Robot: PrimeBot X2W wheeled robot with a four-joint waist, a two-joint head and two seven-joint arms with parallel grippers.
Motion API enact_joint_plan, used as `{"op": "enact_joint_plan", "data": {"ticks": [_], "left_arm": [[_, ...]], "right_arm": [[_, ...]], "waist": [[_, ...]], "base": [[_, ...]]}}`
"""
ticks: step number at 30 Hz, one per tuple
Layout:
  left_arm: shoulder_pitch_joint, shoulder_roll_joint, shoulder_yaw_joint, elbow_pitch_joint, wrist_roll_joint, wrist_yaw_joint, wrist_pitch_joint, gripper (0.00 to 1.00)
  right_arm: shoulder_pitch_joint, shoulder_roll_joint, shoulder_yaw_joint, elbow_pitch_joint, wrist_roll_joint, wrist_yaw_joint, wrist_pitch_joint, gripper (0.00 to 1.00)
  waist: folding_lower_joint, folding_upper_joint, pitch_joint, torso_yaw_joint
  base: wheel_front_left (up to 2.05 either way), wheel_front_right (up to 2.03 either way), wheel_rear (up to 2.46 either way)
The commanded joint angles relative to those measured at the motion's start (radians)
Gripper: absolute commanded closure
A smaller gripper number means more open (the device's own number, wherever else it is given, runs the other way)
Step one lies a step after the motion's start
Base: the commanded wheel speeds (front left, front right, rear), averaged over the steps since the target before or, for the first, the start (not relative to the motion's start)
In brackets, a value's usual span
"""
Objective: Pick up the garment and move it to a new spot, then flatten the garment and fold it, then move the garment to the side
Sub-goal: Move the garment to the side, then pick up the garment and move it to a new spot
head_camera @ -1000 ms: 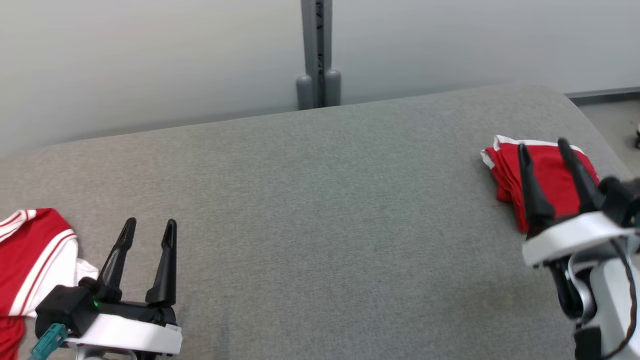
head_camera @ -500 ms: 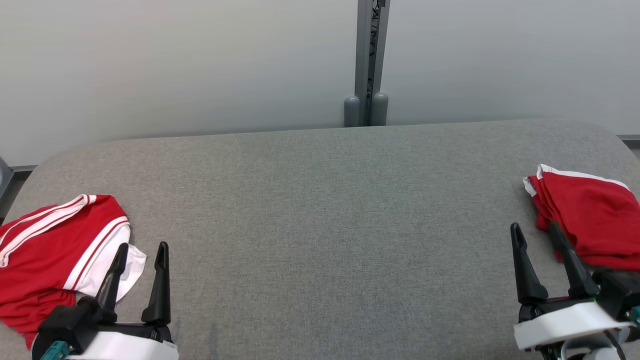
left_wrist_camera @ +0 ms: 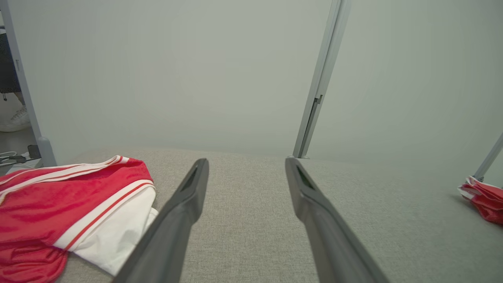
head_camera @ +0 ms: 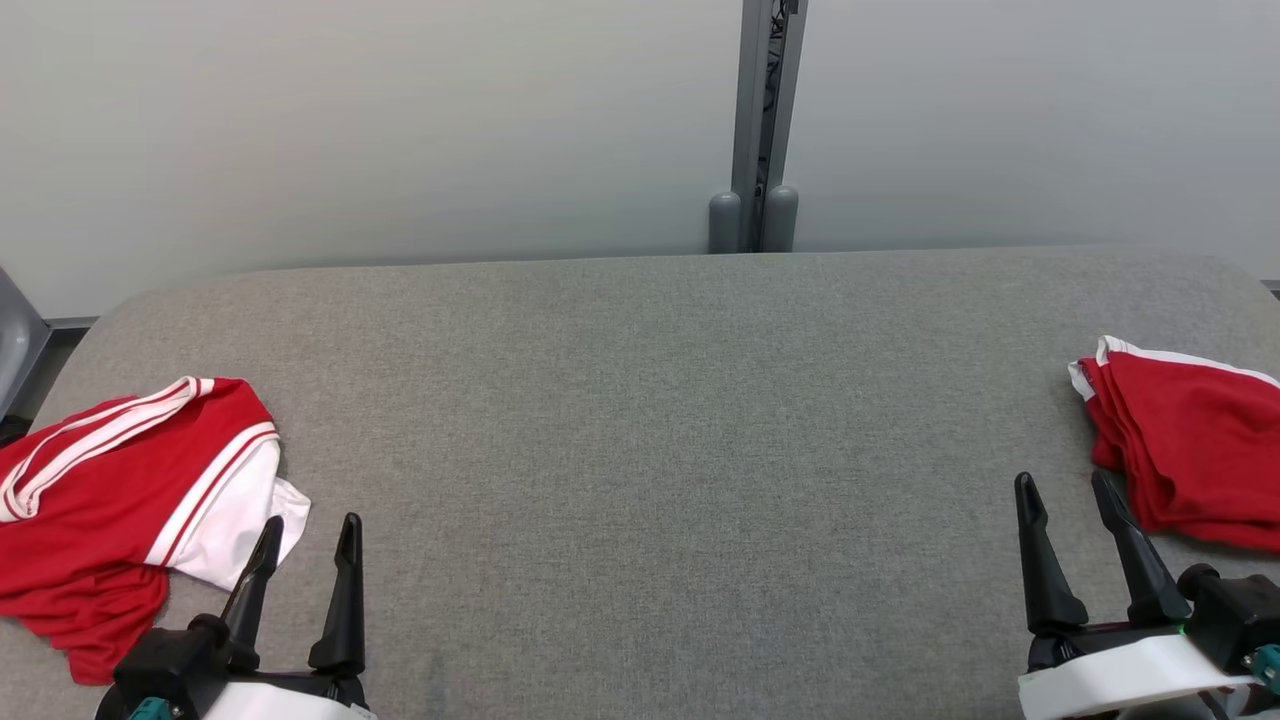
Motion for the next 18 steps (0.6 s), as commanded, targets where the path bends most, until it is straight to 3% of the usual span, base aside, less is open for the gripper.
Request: {"op": "enact_joint_plan", "data": {"ticks": [1,18], "left_arm": [[0.001,0.002,-0.001,0.001,0.004,0.000,-0.002,0.00],[-0.014,0.005,-0.006,-0.002,0.002,0.000,-0.002,0.00]], "right_arm": [[0.008,-0.003,0.000,-0.003,-0.006,0.000,-0.006,0.00],[-0.001,0.004,0.012,0.006,-0.014,0.000,-0.006,0.00]], "waist": [[0.0000,-0.0001,0.000,0.001],[0.0000,-0.0001,0.000,-0.001]], "base": [[0.00,0.00,0.00],[0.00,0.00,0.00]]}}
